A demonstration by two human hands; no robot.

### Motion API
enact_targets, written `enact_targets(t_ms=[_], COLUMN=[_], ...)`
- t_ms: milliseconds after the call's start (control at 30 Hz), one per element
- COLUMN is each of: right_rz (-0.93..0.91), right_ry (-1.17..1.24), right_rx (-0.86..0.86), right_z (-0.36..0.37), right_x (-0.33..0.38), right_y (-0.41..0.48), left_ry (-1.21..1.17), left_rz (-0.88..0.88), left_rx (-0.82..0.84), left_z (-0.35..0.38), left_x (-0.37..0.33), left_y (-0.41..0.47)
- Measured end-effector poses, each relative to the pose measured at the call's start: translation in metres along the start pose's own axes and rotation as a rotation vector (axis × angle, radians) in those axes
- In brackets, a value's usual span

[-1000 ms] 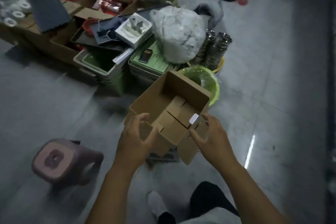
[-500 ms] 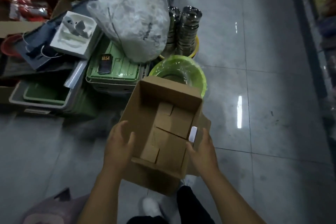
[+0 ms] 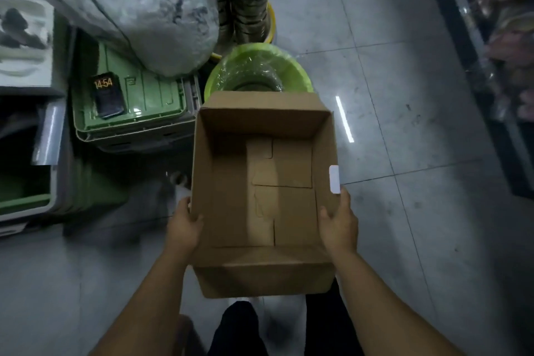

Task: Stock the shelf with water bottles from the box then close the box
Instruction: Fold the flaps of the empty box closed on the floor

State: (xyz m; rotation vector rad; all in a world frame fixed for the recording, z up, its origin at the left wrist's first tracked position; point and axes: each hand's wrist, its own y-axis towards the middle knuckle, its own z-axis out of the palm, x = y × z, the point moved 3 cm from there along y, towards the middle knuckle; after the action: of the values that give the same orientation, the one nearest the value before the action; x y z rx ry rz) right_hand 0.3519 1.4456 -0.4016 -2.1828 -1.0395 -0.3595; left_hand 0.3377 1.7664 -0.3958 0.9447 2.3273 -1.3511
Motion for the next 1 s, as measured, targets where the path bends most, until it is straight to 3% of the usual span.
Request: enact_targets(t_ms=[333, 467, 633, 767, 1000], right_rz=[-0.01, -0.031, -0.034, 0.034, 0.264], right_ry=[0.032, 0.088, 0.191, 0.27, 0.354], right_rx=[-0.148, -0.188, -0.287, -0.436, -0.669], right_z=[-0.005, -0.031, -0.088, -0.147, -0.239], right_x=[-0.007, 0.002, -0.008, -0.052, -0.189], right_y=[0.0, -0.017, -0.04, -0.064, -0.122], left_ry=[-0.071, -0.089, -0.033, -0.039, 0.044], left_rz=[0.046, 0.175, 0.47, 0.613, 0.803], left_rx=[-0.066, -0.168, -0.243, -0.169, 0.008], left_z=[-0.003, -0.018, -0.017, 0.017, 0.132], left_x=[0.004, -0.017, -0.074, -0.118, -0.169], left_y=[-0.008, -0.036, -0.081, -0.12, -0.212])
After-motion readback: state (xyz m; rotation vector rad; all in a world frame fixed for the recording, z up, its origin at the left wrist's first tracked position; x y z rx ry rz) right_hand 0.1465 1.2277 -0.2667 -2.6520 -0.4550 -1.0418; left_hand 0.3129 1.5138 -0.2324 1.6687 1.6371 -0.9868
